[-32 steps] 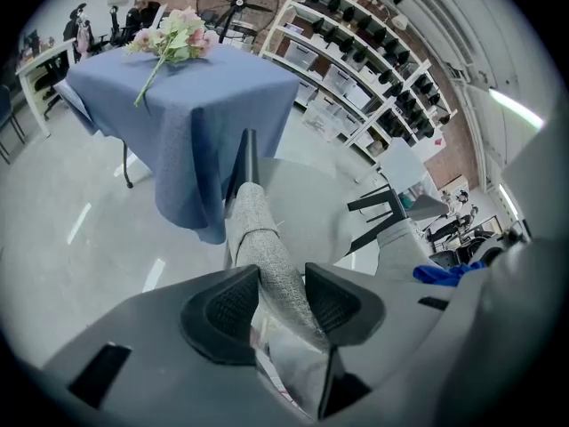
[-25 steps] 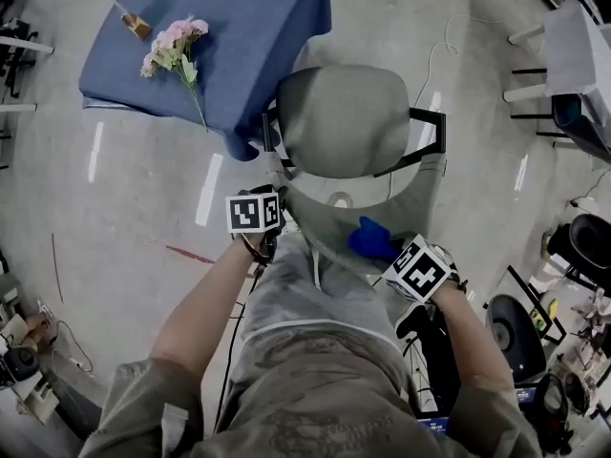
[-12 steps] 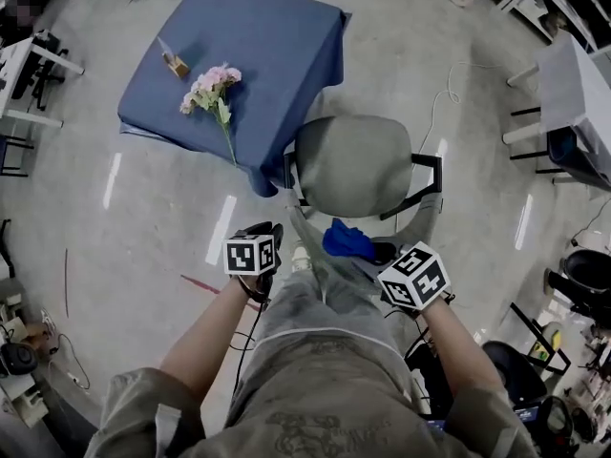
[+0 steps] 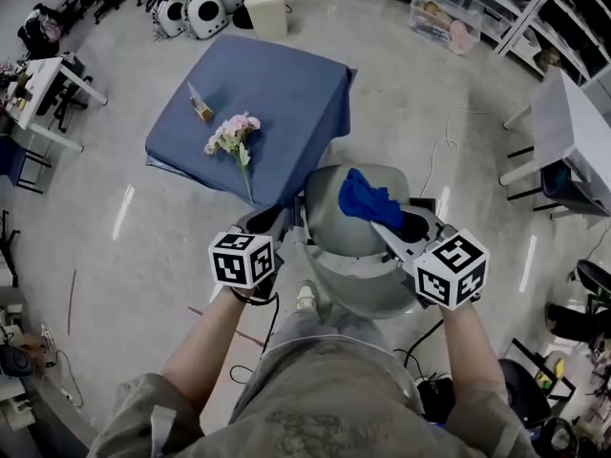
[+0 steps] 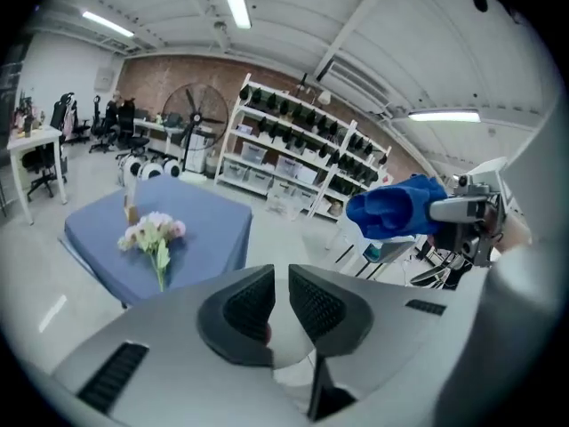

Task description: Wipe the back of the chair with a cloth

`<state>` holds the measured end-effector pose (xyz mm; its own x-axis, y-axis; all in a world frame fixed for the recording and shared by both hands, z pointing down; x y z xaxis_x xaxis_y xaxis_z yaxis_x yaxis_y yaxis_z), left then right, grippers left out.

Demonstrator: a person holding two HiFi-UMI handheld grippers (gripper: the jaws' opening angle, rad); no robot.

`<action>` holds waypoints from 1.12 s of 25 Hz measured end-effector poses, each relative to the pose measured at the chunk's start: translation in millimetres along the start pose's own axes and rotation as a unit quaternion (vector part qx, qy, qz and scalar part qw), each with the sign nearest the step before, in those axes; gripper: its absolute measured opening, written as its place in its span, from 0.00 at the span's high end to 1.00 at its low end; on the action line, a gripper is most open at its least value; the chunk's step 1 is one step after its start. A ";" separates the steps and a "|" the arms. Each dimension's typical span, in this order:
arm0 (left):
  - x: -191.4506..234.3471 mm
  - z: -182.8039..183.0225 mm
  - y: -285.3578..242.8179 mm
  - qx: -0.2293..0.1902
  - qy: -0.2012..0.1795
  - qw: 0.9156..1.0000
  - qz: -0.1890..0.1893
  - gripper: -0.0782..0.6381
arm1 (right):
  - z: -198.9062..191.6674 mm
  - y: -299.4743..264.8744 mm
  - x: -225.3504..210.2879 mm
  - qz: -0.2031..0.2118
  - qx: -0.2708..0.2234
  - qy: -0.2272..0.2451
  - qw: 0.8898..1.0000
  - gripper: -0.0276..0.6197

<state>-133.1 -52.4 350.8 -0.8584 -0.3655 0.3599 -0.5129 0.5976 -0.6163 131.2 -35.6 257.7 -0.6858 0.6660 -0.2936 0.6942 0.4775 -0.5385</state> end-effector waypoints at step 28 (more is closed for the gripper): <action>-161.2 125.8 151.1 -0.276 -0.346 0.897 0.004 0.83 | 90.0 179.1 68.8 -0.109 -0.302 0.096 0.942 0.79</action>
<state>-70.9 7.0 111.6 -0.7490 -0.5999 -0.2813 -0.5968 0.7952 -0.1068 188.7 44.1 70.0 -0.8150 0.5774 -0.0485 0.5783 0.8158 -0.0043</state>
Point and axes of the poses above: the fingertips, and each gripper's own axes: y backward along the fingers, x to its left, z out of its top, the point moved 8 cm from there along y, backward along the fingers, and after that the axes turned 2 degrees about x, right-handed, at the moved point
